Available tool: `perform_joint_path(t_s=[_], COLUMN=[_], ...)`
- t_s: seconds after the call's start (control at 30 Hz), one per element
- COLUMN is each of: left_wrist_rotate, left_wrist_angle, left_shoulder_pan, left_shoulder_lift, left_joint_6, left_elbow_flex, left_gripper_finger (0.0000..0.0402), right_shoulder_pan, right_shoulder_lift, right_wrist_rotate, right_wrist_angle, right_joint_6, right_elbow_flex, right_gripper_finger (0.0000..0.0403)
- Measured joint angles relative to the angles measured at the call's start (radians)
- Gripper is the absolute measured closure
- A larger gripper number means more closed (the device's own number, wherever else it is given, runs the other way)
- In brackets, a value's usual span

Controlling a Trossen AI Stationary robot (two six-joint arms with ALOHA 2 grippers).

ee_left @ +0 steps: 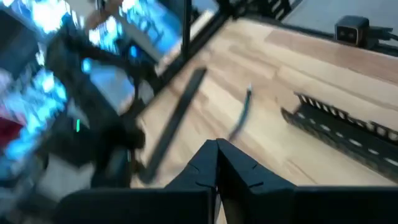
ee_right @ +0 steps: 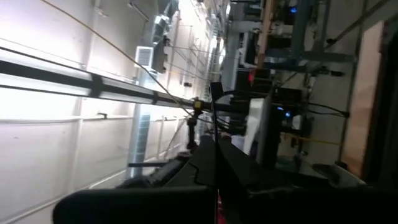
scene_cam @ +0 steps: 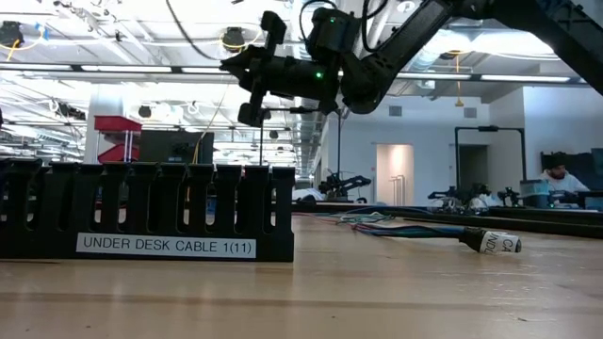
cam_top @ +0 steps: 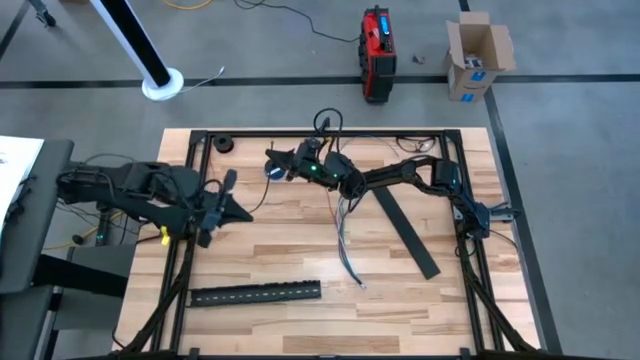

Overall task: Ziptie cables
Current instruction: Wrap the cable wires with the black zip tie

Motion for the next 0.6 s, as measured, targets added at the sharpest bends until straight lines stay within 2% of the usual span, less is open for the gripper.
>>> perform_joint_path(t_s=[0.13,0.3,0.4,0.43,0.5,0.6], left_wrist_rotate=[-0.041,-0.013,0.004,0.004,0.01,-0.019], left_wrist_angle=[-0.168,-0.375,-0.363,-0.34,-0.329,-0.459], left_shoulder_pan=[0.0,0.0,0.0,0.0,0.0,0.001], left_shoulder_lift=[-0.046,-0.055,-0.05,-0.043,-0.028,-0.015], left_joint_6=[-0.048,0.16,0.252,0.248,0.129,-0.021], left_elbow_flex=[0.001,0.0,0.0,0.0,0.0,-0.028], left_gripper_finger=[0.0402,0.0402,0.0402,0.0402,0.0402,0.0402], right_shoulder_pan=[0.007,0.006,0.011,0.012,0.018,0.025], right_shoulder_lift=[0.0,0.0,0.0,0.0,0.0,0.0], right_wrist_rotate=[0.002,0.002,0.001,0.002,0.005,0.017], right_wrist_angle=[0.002,0.038,0.059,0.062,0.065,0.067], right_joint_6=[-0.001,0.0,0.0,0.0,0.0,-0.001], right_elbow_flex=[0.0,0.0,0.0,0.0,0.0,0.0], right_gripper_finger=[0.0403,0.0403,0.0403,0.0403,0.0403,0.0403])
